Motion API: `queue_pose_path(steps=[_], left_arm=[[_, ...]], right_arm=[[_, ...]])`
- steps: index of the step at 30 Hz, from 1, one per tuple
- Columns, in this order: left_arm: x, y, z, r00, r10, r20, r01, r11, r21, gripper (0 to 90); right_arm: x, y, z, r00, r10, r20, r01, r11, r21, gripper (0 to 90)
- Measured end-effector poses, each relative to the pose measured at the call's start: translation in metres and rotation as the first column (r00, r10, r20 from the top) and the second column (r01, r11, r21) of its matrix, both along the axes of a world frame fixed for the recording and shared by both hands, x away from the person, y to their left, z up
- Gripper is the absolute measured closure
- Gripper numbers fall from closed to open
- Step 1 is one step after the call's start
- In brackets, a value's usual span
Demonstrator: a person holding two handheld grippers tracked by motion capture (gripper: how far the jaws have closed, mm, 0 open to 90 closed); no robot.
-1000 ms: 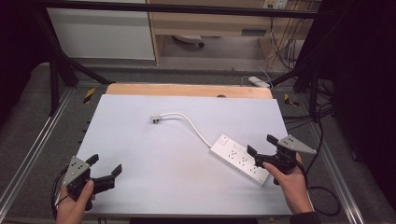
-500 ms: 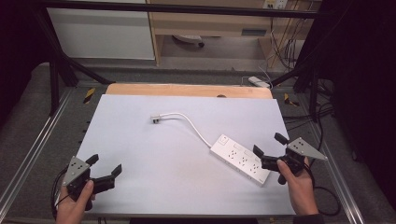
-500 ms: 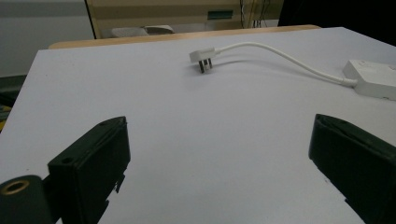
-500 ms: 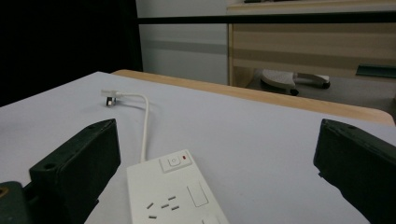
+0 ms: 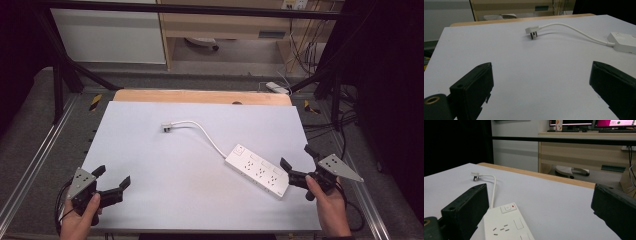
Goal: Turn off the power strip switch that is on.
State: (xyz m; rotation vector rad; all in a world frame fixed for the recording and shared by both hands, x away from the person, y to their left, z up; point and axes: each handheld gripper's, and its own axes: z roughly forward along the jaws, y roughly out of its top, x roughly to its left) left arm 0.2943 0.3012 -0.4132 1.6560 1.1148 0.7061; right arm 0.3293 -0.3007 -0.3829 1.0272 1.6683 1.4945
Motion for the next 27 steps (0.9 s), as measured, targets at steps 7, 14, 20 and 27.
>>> queue_pose_path(steps=[7, 14, 20, 27], left_arm=[[0.0, 0.0, 0.0, 1.0, -0.002, 0.001, 0.002, 1.0, 0.001, 5.2], [0.0, 0.0, 0.0, 1.0, -0.003, 0.001, 0.003, 1.0, 0.001, 5.2], [0.0, 0.0, 0.0, 1.0, -0.004, 0.002, 0.004, 1.0, 0.001, 5.2], [0.0, -0.001, 0.0, 1.0, -0.006, 0.001, 0.006, 1.0, 0.002, 5.2]], right_arm=[[-0.008, -0.007, -0.002, 1.0, 0.001, 0.009, -0.001, 1.0, -0.008, 2.7], [-0.012, -0.012, -0.008, 1.0, -0.003, 0.006, 0.003, 1.0, -0.017, 2.8], [-0.013, -0.018, -0.017, 0.9999, -0.012, -0.012, 0.011, 1.0, -0.017, 2.9], [-0.01, -0.025, -0.038, 0.9961, -0.028, -0.083, 0.025, 0.999, -0.034, 3.1]])
